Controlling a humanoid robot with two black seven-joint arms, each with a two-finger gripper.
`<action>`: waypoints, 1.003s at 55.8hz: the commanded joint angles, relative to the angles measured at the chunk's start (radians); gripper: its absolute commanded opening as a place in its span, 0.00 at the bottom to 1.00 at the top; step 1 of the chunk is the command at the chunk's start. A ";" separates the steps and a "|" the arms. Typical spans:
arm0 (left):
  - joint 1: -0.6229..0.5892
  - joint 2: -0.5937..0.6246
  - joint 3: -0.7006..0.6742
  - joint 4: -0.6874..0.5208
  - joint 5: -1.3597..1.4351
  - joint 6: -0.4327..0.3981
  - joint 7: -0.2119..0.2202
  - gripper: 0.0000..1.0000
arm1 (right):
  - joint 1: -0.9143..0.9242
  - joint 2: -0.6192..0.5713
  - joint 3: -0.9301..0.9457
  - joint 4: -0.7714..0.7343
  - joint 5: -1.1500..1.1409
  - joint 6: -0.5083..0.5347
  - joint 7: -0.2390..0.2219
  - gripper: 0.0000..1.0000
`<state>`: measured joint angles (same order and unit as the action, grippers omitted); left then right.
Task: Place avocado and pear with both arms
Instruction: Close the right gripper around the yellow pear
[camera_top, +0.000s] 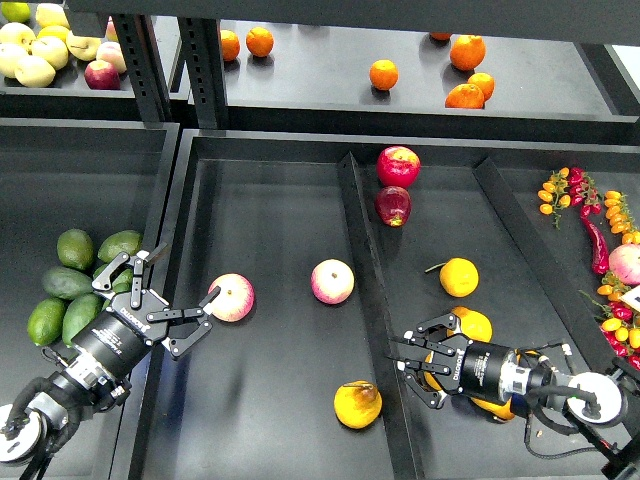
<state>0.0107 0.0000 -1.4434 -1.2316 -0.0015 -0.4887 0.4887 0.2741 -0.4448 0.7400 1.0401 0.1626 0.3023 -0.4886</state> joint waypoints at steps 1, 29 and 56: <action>0.000 0.000 0.000 -0.002 0.000 0.000 0.000 1.00 | -0.012 0.009 -0.013 -0.015 -0.043 0.000 0.000 0.78; 0.008 0.000 0.000 0.001 0.000 0.000 0.000 1.00 | 0.004 0.170 -0.056 -0.193 -0.169 0.003 0.000 0.95; 0.011 0.000 -0.002 0.001 0.000 0.000 0.000 1.00 | 0.030 0.236 -0.057 -0.279 -0.178 0.003 0.000 0.93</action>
<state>0.0211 0.0000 -1.4440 -1.2317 -0.0016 -0.4887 0.4887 0.3050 -0.2132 0.6840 0.7639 -0.0150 0.3054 -0.4887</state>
